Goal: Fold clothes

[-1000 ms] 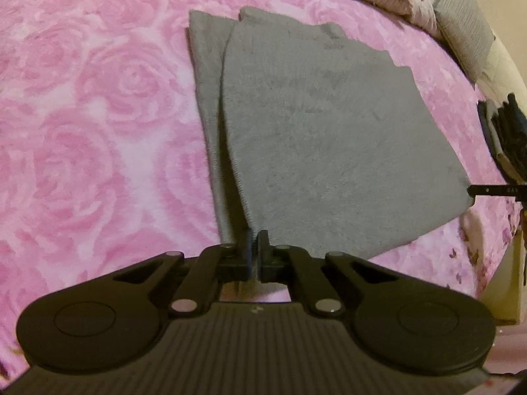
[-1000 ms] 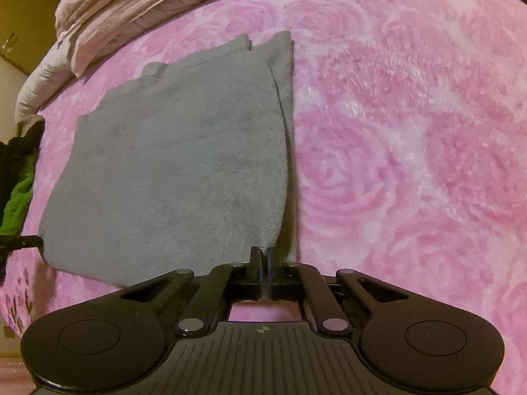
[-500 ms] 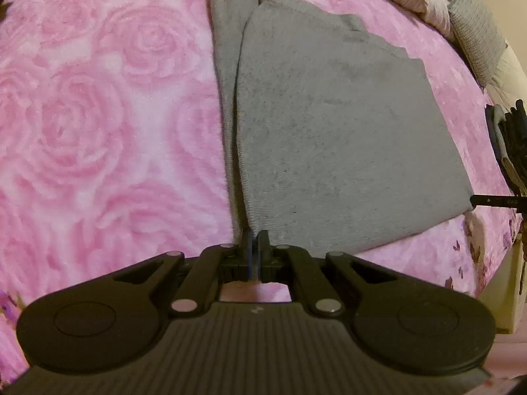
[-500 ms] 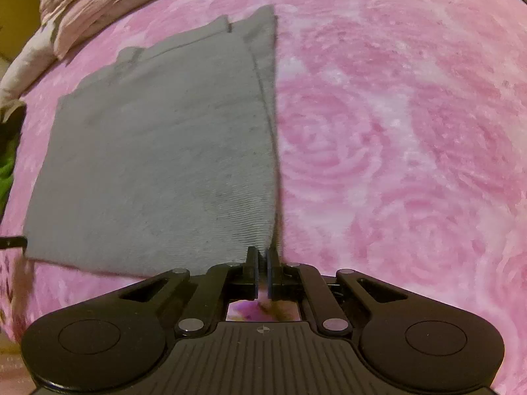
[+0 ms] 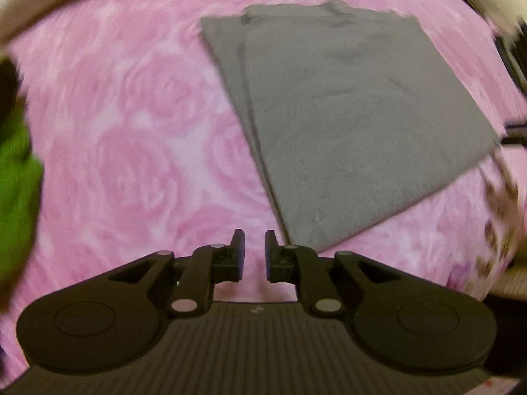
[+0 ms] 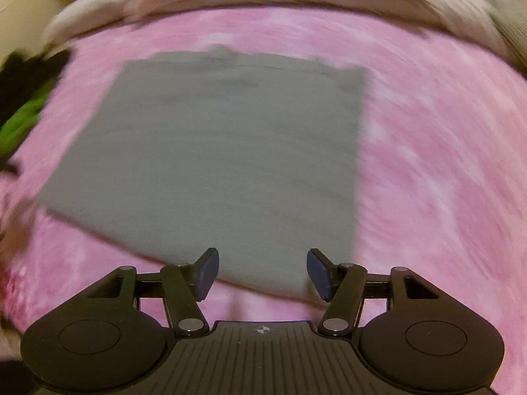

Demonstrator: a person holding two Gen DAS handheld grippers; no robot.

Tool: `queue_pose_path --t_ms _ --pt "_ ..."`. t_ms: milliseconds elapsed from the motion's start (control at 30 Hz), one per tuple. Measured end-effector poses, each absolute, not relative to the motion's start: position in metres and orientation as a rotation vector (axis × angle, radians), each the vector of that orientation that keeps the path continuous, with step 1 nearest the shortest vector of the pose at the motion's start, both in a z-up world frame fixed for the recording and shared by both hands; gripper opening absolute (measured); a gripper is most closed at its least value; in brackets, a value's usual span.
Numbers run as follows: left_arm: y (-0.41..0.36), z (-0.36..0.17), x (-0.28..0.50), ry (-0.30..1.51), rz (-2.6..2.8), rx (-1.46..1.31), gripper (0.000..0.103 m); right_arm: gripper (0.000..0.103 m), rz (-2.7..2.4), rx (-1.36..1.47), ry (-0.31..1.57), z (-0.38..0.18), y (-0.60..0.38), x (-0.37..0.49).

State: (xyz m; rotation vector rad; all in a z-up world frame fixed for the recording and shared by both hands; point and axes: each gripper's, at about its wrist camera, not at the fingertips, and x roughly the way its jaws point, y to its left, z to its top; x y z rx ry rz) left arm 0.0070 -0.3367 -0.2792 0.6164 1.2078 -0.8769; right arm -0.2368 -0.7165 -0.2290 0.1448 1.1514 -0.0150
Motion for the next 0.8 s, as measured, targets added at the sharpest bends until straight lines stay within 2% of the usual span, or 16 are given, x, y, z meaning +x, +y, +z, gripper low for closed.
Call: queue_pose_path --t_ms 33,100,133,233,300,400,467,567,633,733,800 --pt "-0.341 -0.277 0.006 1.179 -0.912 0.664 0.010 0.057 0.029 0.103 1.140 -0.229 -0.697 -0.232" --pt "-0.346 -0.276 0.004 1.096 -0.996 0.779 0.023 0.057 0.105 0.035 1.128 -0.234 -0.659 -0.224" --pt "-0.348 -0.276 0.004 1.052 -1.042 0.831 0.025 0.057 0.138 0.003 1.120 -0.238 -0.636 -0.220" --pt "-0.349 -0.281 0.005 0.879 -1.213 1.015 0.041 0.057 0.212 -0.107 1.093 -0.252 -0.568 -0.210" --pt "-0.343 -0.288 0.008 0.734 -1.348 1.126 0.058 0.057 0.238 -0.216 1.067 -0.262 -0.522 -0.204" --pt "-0.330 -0.304 0.021 0.519 -1.531 1.234 0.064 0.057 0.245 -0.409 1.029 -0.282 -0.453 -0.197" --pt "-0.323 -0.316 0.034 0.423 -1.612 1.300 0.064 0.057 0.238 -0.494 1.026 -0.304 -0.417 -0.187" --pt "-0.315 -0.324 0.053 0.309 -1.684 1.315 0.073 0.056 0.233 -0.605 1.009 -0.328 -0.379 -0.174" --pt "-0.315 -0.329 0.064 0.256 -1.708 1.328 0.074 0.052 0.218 -0.675 1.019 -0.342 -0.365 -0.167" --pt "-0.315 -0.338 0.075 0.146 -1.740 1.371 0.081 0.039 0.175 -0.707 1.019 -0.352 -0.361 -0.156" --pt "-0.318 -0.342 0.079 0.047 -1.754 1.404 0.089 0.022 0.160 -0.660 1.041 -0.352 -0.367 -0.148"
